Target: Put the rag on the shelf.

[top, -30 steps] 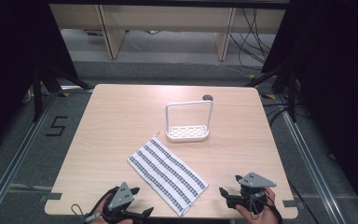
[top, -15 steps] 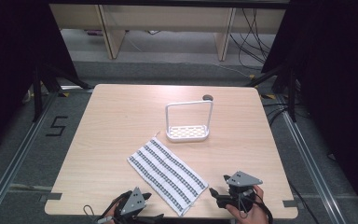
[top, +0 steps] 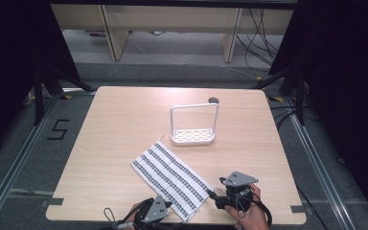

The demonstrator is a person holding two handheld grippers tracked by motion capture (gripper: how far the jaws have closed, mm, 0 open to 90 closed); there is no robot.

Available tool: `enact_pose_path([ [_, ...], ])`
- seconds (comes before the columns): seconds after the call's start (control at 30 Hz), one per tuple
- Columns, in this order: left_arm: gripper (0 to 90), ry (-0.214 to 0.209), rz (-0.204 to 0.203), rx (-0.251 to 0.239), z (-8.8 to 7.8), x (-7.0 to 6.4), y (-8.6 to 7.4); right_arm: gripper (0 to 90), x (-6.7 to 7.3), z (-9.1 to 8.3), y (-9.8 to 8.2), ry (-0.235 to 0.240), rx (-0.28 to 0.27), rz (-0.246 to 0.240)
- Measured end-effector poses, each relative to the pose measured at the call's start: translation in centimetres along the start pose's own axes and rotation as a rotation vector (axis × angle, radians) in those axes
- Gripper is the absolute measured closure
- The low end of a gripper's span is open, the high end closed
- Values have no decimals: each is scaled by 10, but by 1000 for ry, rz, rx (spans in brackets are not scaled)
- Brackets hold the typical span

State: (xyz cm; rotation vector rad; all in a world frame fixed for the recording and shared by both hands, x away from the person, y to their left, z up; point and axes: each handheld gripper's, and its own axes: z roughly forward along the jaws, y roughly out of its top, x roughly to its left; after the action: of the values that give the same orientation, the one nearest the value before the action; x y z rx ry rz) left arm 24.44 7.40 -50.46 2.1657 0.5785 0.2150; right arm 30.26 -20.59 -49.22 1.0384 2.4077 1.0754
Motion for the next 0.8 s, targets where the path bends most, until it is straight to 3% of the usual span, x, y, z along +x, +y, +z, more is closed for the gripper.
enact_pose_path([
  [0.17, 348, -17, 11, 4, 8, -5, 5, 383, 0, 6, 2, 22, 14, 12],
  [0.2, 355, -19, 38, 14, 9, -4, 5, 389, -1, 8, 2, 23, 5, -1],
  [0.23, 359, -19, 16, 11, 12, -5, 6, 390, -1, 9, 3, 27, 14, -3],
  [0.37, 389, -23, 57, 18, 17, -6, 8, 407, 1, 13, 4, 34, 28, -7],
  [0.4, 397, -23, 74, 40, 17, -6, 9, 411, 1, 14, 5, 37, 31, -11],
  [0.47, 407, -24, 59, 28, 21, -7, 9, 417, 2, 16, 5, 37, 40, -9],
  [0.53, 416, -25, 89, 53, 22, -5, 10, 423, 2, 17, 5, 40, 55, 4],
  [0.57, 422, -20, 65, 57, 24, -7, 10, 426, 1, 18, 5, 37, 41, -14],
  [0.6, 429, -20, 65, 57, 24, -7, 10, 426, 1, 18, 5, 37, 41, -14],
  [0.63, 434, -25, 92, 59, 25, -5, 10, 435, 1, 20, 5, 39, 46, -17],
  [0.8, 462, -16, 100, 76, 30, -6, 9, 461, 3, 23, 6, 50, 67, -8],
])
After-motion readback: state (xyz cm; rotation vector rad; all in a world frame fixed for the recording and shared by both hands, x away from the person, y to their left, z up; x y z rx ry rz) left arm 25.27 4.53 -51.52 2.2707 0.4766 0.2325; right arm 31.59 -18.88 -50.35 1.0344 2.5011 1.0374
